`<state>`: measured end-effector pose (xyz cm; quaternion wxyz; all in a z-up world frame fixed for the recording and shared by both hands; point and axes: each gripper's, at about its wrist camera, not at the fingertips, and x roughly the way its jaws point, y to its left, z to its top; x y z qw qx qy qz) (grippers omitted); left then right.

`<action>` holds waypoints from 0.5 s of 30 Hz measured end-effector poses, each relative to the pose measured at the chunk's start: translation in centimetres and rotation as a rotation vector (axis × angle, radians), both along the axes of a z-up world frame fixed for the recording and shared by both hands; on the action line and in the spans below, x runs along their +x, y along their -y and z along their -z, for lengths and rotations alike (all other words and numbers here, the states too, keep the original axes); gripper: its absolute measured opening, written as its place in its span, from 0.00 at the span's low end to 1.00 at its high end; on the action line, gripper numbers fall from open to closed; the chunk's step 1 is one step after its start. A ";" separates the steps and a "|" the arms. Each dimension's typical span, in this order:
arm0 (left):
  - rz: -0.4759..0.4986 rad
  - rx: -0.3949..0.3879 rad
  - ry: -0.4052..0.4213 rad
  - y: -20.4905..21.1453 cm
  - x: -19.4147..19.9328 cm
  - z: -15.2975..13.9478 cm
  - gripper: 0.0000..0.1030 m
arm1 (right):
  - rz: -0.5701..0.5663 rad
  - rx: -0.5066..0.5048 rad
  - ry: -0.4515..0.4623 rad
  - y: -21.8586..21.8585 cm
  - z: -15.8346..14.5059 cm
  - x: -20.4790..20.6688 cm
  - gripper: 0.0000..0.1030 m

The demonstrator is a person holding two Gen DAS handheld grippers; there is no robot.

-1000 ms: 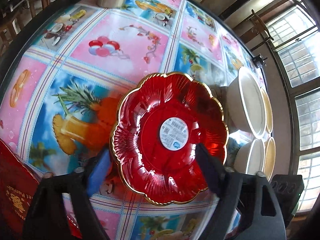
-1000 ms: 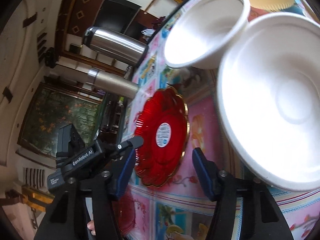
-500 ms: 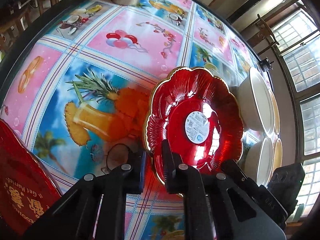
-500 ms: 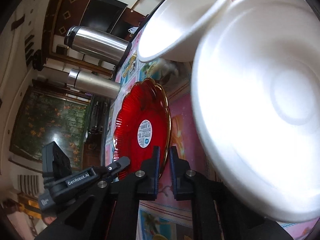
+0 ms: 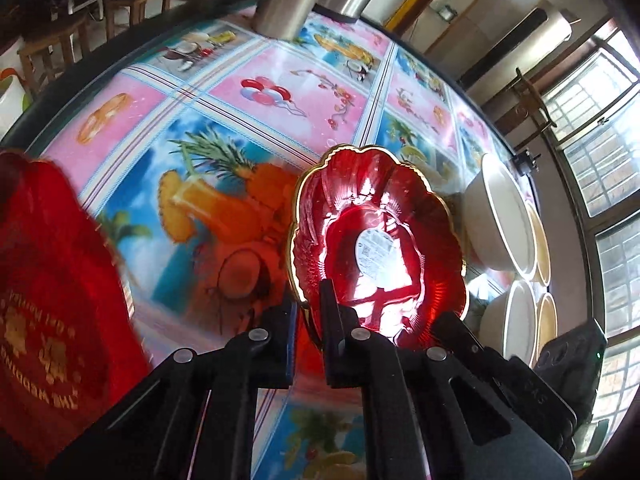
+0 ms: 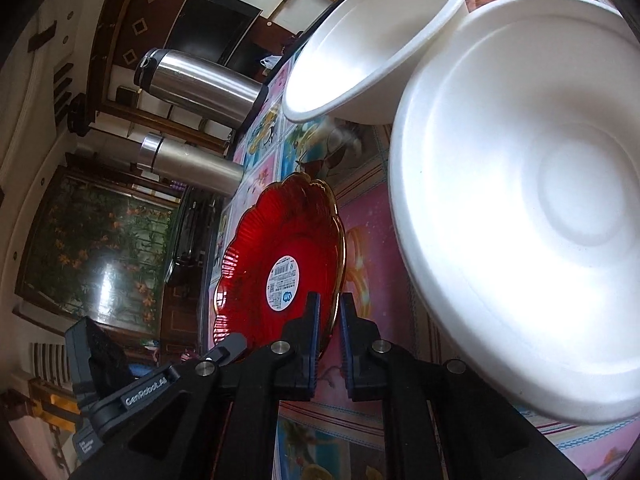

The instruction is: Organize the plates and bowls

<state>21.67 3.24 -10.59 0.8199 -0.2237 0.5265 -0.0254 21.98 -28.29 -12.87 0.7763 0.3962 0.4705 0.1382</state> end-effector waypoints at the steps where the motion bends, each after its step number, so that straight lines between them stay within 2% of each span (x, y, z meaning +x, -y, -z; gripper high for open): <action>1: -0.006 0.000 0.006 -0.1 -0.4 -0.1 0.07 | -0.006 0.002 0.004 -0.1 -0.1 0.0 0.08; 4: -0.020 -0.005 0.029 -0.4 -1.5 -0.4 0.08 | -0.024 -0.010 0.033 -0.5 -0.5 -0.3 0.08; 8: -0.015 0.026 0.070 -0.2 -2.9 -1.2 0.08 | -0.042 -0.034 0.086 -1.1 -1.4 -1.4 0.08; 11: -0.001 0.028 0.100 0.1 -4.1 -1.9 0.09 | -0.024 -0.054 0.146 -1.1 -2.5 -2.6 0.08; 15: 0.032 0.077 0.172 0.8 -6.6 -3.6 0.09 | -0.017 -0.083 0.260 -1.1 -4.0 -5.7 0.08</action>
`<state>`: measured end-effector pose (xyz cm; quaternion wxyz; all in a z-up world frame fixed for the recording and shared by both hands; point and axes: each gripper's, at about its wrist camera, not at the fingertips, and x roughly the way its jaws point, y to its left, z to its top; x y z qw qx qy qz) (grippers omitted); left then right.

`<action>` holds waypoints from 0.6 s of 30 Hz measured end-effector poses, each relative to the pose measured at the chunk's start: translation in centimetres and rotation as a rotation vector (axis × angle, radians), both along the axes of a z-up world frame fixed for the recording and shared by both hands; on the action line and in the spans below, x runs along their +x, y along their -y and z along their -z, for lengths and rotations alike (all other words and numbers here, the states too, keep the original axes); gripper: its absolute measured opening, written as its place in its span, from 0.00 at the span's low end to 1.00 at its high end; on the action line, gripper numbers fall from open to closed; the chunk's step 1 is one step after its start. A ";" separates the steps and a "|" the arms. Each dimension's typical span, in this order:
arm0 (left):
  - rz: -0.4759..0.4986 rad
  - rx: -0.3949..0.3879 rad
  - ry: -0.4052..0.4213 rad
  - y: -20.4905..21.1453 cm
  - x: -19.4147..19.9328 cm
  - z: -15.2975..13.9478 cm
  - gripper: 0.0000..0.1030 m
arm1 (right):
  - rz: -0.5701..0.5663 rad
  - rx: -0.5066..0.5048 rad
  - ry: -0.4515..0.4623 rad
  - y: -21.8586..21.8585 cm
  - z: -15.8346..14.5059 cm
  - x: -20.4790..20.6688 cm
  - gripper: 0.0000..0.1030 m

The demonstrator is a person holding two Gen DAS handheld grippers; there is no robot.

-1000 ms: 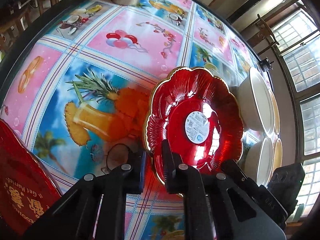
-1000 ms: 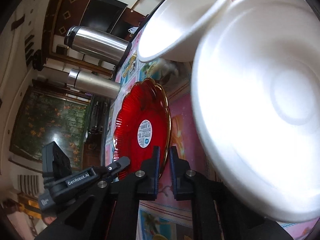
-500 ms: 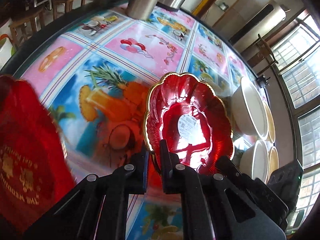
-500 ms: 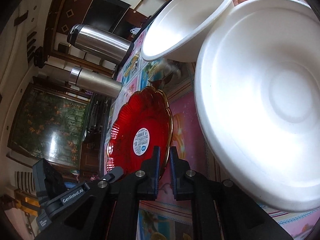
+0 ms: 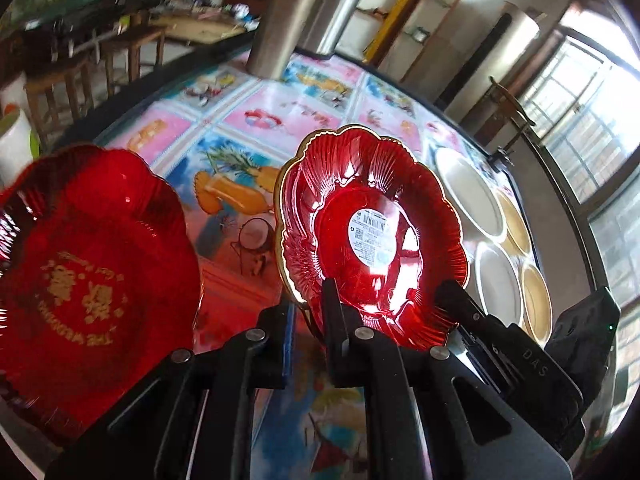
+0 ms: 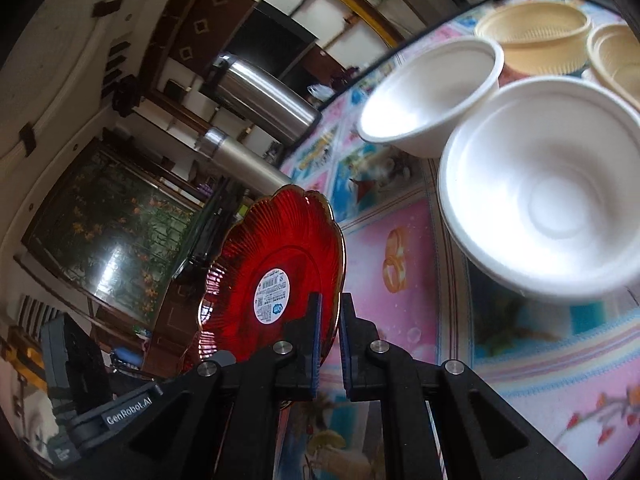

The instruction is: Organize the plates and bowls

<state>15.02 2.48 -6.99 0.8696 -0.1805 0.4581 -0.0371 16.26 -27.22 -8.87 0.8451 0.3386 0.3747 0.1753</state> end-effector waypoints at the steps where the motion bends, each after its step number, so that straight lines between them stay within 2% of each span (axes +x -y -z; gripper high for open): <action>1: 0.004 0.011 0.016 0.1 -0.7 -0.3 0.09 | 0.001 0.001 0.014 0.0 -0.1 -0.7 0.08; 7: 0.054 0.080 0.092 0.3 -5.7 -1.7 0.09 | 0.017 0.028 0.071 0.0 -0.4 -6.2 0.09; 10: 0.056 0.100 0.107 -0.8 -8.0 -2.1 0.11 | -0.013 0.025 0.083 -1.3 -1.2 -7.1 0.09; 16: -0.038 0.082 0.134 -6.7 -11.2 -3.9 0.12 | -0.134 -0.010 0.134 -7.8 -4.2 -7.2 0.08; 18: -0.072 0.101 0.141 -8.6 -11.6 -4.5 0.12 | -0.173 -0.016 0.129 -10.1 -4.6 -7.1 0.08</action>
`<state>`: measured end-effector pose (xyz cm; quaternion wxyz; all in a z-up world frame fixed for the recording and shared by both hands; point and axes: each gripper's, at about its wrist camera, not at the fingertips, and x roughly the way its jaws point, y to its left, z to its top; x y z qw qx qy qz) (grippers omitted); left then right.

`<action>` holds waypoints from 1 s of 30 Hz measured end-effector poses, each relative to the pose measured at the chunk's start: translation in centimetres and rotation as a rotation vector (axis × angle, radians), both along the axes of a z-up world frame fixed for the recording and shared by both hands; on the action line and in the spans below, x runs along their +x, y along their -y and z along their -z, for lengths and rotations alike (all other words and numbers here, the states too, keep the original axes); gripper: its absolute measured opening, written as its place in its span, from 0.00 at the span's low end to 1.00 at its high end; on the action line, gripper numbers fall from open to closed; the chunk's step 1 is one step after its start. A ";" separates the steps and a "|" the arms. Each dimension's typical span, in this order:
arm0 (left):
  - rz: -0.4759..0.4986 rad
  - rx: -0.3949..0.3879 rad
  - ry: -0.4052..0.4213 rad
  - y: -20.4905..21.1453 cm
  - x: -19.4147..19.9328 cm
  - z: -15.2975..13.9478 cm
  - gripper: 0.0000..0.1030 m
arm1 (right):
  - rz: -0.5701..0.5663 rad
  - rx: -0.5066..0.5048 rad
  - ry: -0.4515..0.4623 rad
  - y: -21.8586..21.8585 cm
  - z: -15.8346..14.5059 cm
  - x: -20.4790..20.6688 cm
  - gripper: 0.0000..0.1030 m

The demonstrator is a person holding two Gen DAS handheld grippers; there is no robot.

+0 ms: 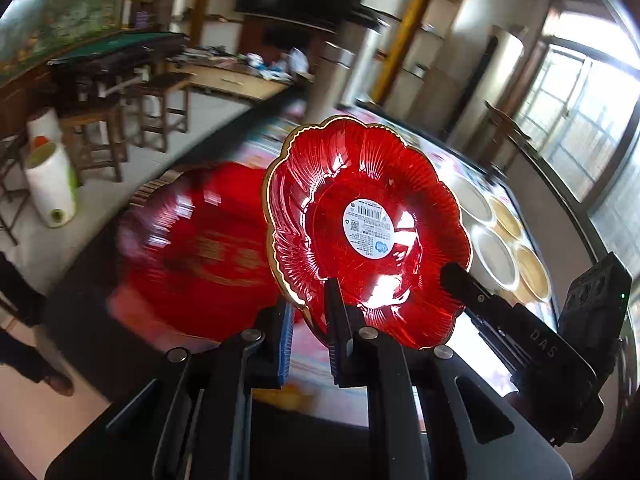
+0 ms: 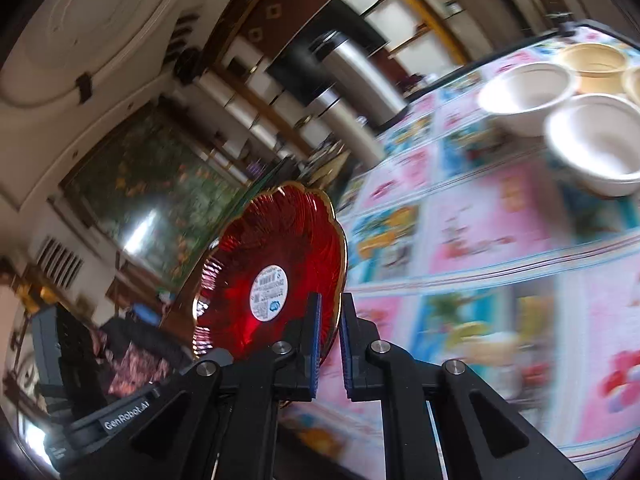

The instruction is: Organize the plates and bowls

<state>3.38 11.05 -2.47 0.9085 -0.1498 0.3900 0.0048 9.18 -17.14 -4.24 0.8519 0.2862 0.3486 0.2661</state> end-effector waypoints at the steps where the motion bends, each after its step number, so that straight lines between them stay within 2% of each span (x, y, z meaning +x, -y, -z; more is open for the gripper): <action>1: -0.021 0.006 0.004 -1.1 -0.2 -0.3 0.12 | -0.016 0.000 -0.006 -1.0 -0.1 0.2 0.08; 6: -0.087 0.022 -0.012 -5.3 0.2 -0.3 0.12 | -0.073 -0.028 -0.016 -6.4 -0.3 0.9 0.08; 10: -0.110 0.033 -0.048 -6.9 1.2 0.9 0.12 | -0.080 -0.094 -0.026 -9.5 0.3 1.7 0.08; 20: -0.072 0.063 -0.168 -6.8 4.3 5.0 0.13 | -0.048 -0.178 -0.156 -10.3 5.4 3.5 0.09; 25: -0.082 0.107 -0.193 -6.9 4.6 5.9 0.17 | -0.057 -0.203 -0.142 -10.9 5.7 3.6 0.10; 30: -0.086 0.120 -0.220 -7.5 5.3 6.7 0.20 | -0.057 -0.244 -0.127 -11.6 5.8 3.7 0.10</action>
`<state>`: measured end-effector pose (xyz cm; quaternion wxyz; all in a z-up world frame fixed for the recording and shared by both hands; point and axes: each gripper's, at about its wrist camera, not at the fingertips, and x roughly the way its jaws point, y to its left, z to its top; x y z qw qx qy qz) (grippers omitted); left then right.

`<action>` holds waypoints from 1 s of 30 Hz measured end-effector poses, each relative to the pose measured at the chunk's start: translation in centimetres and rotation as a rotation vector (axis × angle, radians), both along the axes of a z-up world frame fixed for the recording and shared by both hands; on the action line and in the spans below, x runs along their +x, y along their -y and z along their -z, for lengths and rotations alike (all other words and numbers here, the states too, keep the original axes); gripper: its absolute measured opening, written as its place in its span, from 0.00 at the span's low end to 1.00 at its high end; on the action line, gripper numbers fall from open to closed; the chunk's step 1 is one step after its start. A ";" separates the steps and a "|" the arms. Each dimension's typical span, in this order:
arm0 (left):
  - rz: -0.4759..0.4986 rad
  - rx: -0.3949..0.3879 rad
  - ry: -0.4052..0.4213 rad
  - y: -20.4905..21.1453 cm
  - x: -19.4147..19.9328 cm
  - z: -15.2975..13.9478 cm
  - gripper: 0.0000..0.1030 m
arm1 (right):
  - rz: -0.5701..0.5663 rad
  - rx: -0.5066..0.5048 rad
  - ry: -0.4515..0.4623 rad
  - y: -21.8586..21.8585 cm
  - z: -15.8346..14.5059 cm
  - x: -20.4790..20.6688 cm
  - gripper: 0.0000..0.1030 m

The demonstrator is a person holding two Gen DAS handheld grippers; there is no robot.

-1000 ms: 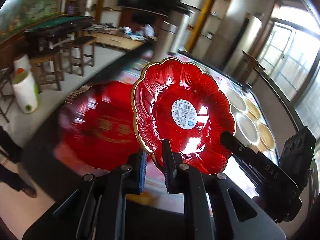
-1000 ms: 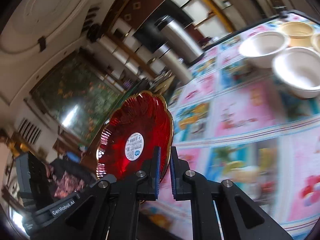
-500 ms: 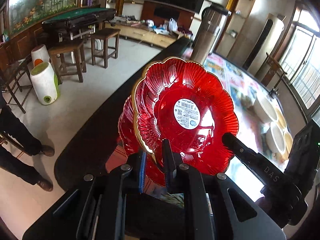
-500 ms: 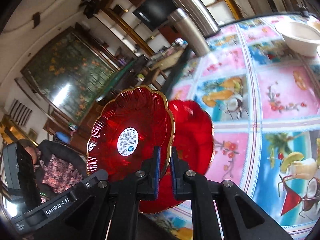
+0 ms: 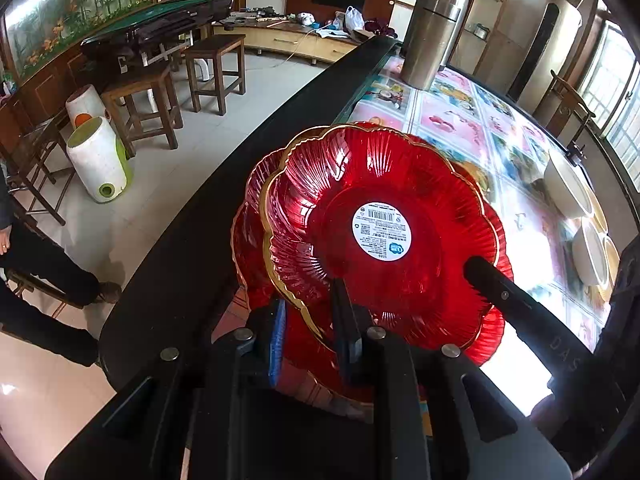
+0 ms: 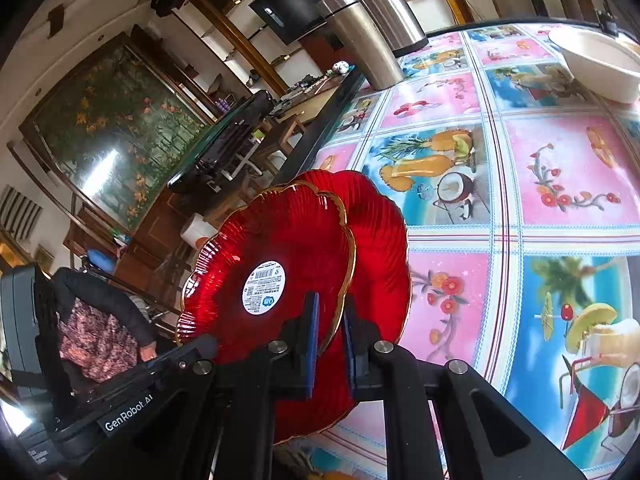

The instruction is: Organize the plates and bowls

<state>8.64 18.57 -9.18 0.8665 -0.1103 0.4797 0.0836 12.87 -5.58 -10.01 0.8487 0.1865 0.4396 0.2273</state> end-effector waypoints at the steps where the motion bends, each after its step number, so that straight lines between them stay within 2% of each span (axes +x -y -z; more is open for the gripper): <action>1: 0.000 0.008 -0.004 0.0 0.1 0.1 0.21 | -0.001 -0.017 0.009 -0.2 -0.2 0.0 0.11; 7: 0.006 0.070 -0.036 0.2 0.6 -0.3 0.24 | -0.010 -0.112 0.052 -1.4 -0.9 0.0 0.13; 11: 0.005 0.051 -0.049 -0.5 0.7 -0.6 0.25 | -0.017 -0.159 0.106 -2.2 -2.1 -0.4 0.14; 17: 0.012 0.075 -0.062 -0.7 0.4 -1.4 0.25 | -0.012 -0.213 0.130 -2.8 -2.2 -0.5 0.14; 18: 0.002 0.102 -0.065 -0.7 0.3 -1.6 0.25 | 0.001 -0.226 0.147 -2.7 -2.3 -0.5 0.13; 21: -0.028 0.193 -0.064 -0.9 0.1 -2.1 0.34 | 0.015 -0.243 0.174 -2.4 -2.8 -0.5 0.13; 23: -0.037 0.178 -0.058 -1.5 -0.1 -2.3 0.39 | 0.022 -0.241 0.172 -2.1 -3.0 -0.3 0.13; 25: -0.049 0.148 -0.055 -2.4 -0.3 -2.4 0.39 | 0.031 -0.235 0.180 -1.7 -3.4 -0.3 0.14; 30: -0.076 0.131 -0.050 -3.3 -1.0 -2.6 0.39 | 0.061 -0.191 0.181 0.2 -4.0 -0.6 0.16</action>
